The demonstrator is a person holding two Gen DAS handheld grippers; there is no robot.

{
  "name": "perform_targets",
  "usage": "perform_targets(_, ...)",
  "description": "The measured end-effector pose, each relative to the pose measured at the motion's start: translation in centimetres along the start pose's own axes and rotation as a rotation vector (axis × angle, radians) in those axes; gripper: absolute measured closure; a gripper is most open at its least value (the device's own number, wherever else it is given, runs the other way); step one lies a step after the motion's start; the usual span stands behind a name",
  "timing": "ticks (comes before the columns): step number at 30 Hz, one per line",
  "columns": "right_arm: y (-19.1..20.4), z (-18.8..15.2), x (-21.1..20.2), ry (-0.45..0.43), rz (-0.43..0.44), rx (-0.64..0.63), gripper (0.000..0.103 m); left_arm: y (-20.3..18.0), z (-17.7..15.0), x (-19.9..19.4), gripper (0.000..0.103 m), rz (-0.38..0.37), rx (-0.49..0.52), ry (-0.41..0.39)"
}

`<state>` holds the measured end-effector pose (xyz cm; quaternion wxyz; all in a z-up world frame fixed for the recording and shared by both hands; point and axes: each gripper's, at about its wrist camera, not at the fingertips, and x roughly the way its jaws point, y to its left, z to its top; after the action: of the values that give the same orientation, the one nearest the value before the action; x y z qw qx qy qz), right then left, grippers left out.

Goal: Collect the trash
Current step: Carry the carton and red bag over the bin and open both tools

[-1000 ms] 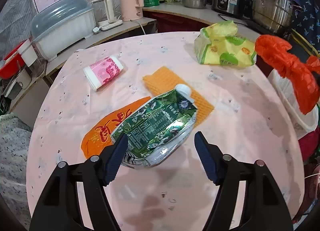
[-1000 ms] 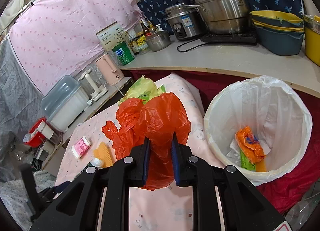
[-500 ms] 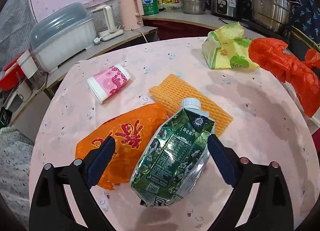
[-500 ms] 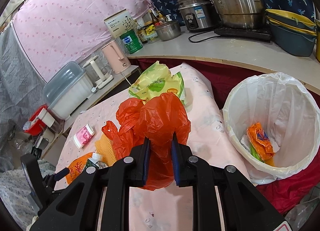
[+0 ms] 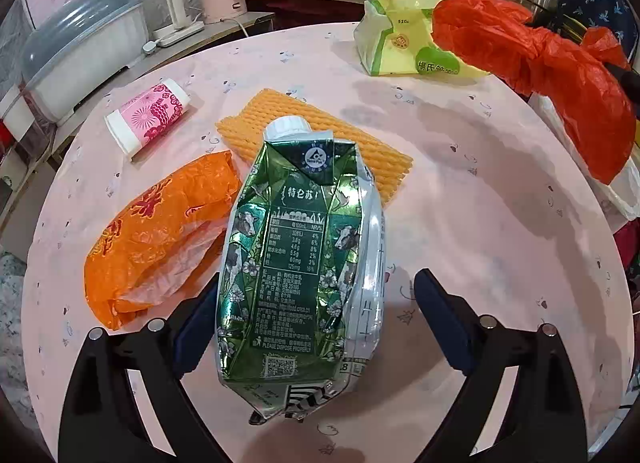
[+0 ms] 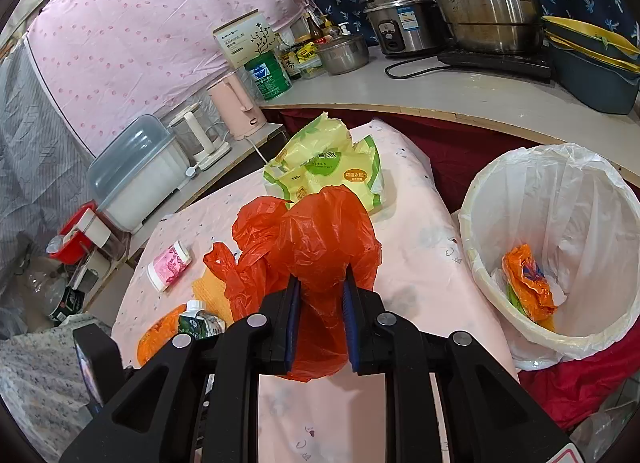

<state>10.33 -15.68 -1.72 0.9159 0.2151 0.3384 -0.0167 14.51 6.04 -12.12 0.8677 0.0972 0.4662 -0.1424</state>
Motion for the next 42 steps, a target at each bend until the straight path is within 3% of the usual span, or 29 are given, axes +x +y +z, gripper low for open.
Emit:
perform_targets(4, -0.2, 0.0, -0.1, 0.0, -0.002, 0.003, 0.085, 0.2, 0.5, 0.5, 0.032, 0.004, -0.05, 0.011)
perform_targets(13, -0.8, 0.0, -0.5, -0.01, 0.0, 0.017, 0.085, -0.2, 1.3, -2.1, 0.033, -0.022, -0.067, -0.046)
perform_targets(22, -1.7, 0.5, -2.0, -0.048, -0.005, 0.032, 0.085, -2.7, 2.8, -5.4, 0.033, -0.095, -0.05, -0.115)
perform_targets(30, -5.1, 1.6, -4.3, -0.111, -0.049, 0.086, 0.085, -7.5, 5.9, -7.3, 0.033, -0.182, 0.01, -0.168)
perform_targets(42, -13.9, 2.4, -8.3, -0.199, -0.185, 0.205, 0.085, -18.4, 10.0, -6.9, 0.033, -0.311, 0.172, -0.184)
